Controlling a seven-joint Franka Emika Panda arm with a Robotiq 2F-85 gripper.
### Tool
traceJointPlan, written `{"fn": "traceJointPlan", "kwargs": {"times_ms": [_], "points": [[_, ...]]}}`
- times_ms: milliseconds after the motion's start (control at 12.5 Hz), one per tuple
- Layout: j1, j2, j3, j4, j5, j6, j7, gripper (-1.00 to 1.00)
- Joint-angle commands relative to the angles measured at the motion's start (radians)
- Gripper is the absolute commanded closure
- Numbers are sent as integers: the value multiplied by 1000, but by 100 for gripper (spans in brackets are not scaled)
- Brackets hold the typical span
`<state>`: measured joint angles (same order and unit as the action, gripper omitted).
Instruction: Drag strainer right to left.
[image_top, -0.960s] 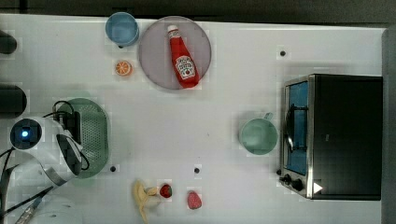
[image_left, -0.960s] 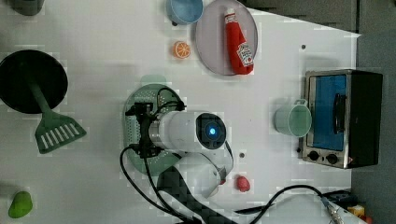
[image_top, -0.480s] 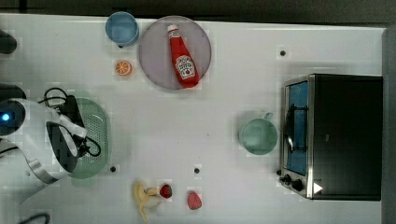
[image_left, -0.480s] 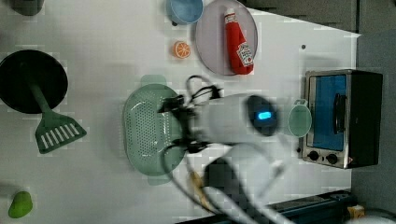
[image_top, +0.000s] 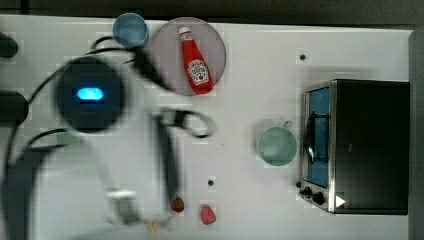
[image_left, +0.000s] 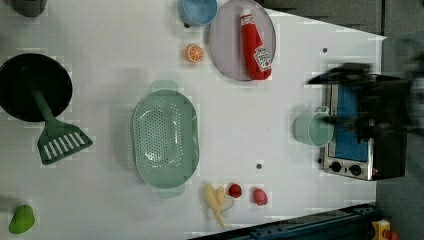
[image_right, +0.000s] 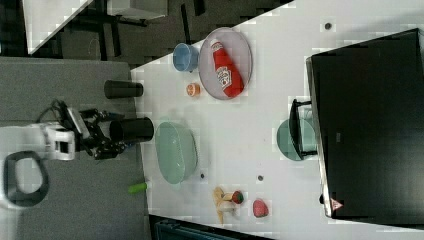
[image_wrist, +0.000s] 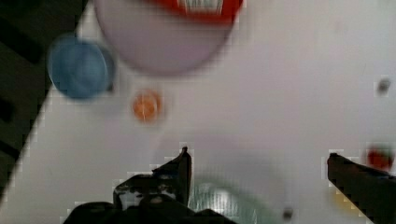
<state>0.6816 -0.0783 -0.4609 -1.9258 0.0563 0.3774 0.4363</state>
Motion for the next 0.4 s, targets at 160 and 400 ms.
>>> {"fn": "traceJointPlan", "kwargs": {"times_ms": [160, 400], "points": [[-89, -91, -170, 13, -173, -155, -297, -100], [-89, -174, -187, 7, -225, -205, -334, -100]]}}
